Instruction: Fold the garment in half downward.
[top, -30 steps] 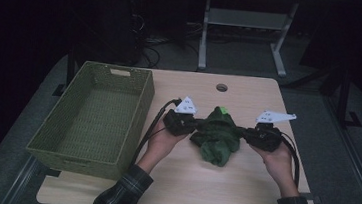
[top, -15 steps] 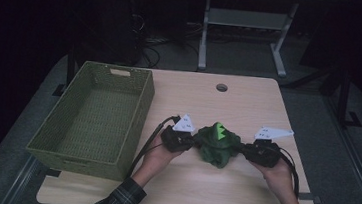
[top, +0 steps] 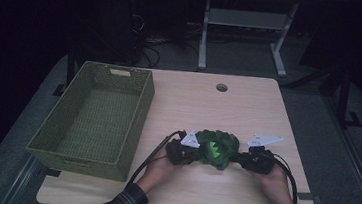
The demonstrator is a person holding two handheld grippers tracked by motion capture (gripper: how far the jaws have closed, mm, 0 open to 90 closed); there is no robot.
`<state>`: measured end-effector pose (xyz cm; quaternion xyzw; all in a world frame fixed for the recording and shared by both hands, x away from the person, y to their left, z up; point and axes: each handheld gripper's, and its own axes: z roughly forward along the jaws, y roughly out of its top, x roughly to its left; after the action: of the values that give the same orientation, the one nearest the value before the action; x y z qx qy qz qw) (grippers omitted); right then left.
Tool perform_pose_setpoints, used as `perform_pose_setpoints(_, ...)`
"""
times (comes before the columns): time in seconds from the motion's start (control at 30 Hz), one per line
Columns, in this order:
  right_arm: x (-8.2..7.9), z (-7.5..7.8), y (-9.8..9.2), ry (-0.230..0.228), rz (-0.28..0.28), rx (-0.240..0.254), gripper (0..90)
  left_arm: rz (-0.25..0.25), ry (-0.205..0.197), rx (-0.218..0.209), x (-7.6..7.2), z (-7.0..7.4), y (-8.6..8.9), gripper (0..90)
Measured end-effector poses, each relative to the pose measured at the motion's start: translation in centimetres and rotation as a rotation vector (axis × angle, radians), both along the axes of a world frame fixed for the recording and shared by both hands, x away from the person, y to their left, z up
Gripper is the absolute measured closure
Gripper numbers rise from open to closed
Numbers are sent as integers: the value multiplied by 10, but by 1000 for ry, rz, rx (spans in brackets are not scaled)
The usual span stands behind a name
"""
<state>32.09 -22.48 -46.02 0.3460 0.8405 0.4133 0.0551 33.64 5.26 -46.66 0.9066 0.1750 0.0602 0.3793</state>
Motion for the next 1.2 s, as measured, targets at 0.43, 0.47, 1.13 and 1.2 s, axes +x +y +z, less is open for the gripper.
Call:
perform_pose_setpoints(0.43, -34, 18, -12, -46, -12, 35, 585, 18, -20, -72, -21, 24, 24, 663)
perform_pose_setpoints(0.47, -37, 19, -13, -51, -8, 39, 585, 19, -26, -77, -23, 26, 27, 663)
perform_pose_setpoints(1.13, 11, 18, 6, -23, -45, -19, 898, 79, -7, -57, 26, 29, -4, 898)
perform_pose_setpoints(1.2, 12, 12, 7, 7, -46, -33, 898, 77, 11, -43, 28, 23, -5, 897)
